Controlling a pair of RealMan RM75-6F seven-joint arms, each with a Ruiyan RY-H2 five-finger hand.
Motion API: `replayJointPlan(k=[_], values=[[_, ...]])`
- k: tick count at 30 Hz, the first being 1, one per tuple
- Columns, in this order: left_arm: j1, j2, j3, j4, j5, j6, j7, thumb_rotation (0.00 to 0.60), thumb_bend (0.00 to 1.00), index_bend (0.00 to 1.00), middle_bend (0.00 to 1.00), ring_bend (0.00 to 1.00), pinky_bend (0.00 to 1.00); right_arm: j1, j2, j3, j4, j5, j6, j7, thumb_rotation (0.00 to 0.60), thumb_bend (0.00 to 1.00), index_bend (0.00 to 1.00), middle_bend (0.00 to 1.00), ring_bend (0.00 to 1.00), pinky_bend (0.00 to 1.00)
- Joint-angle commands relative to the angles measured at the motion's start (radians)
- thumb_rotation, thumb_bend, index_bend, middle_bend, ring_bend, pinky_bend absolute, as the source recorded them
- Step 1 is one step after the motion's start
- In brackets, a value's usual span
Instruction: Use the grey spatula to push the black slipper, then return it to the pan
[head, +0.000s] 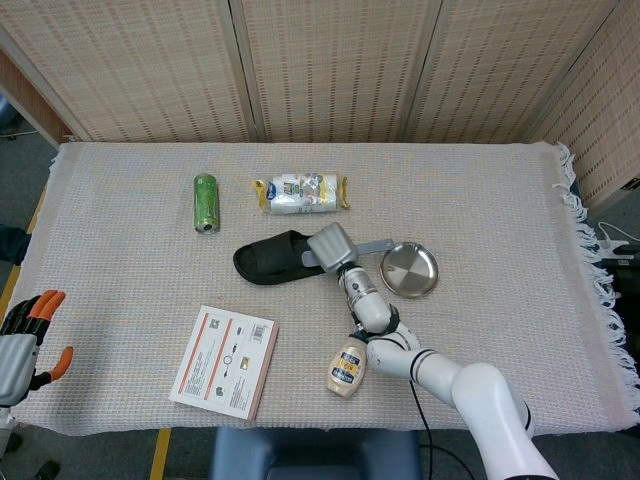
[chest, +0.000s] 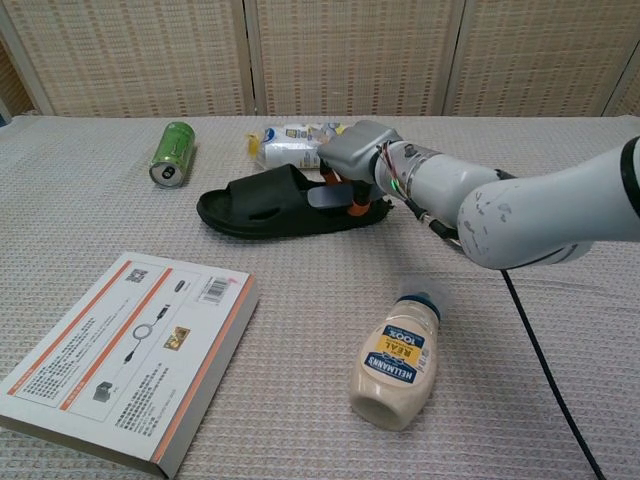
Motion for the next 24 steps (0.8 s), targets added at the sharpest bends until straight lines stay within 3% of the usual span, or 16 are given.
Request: replayJointPlan(k=[1,24], values=[[0.000,-0.001,0.000,0.000,0.001,0.001,0.002,0.600,0.44,0.00,0.00,0.00,0.07,-0.011,0.011,-0.003,0.007,0.000,0.005,-0.006,0.600,0.45,0.84,0.63,0.53,0.57],[0.002,0.001,0.003,0.001,0.006,0.005,0.001,0.600,0.43,0.00,0.00,0.00,0.07,-0.024,0.031,-0.002,-0.041,0.000,0.022,-0.029,0.600,0.46,0.84,0.63,0.53,0.57]])
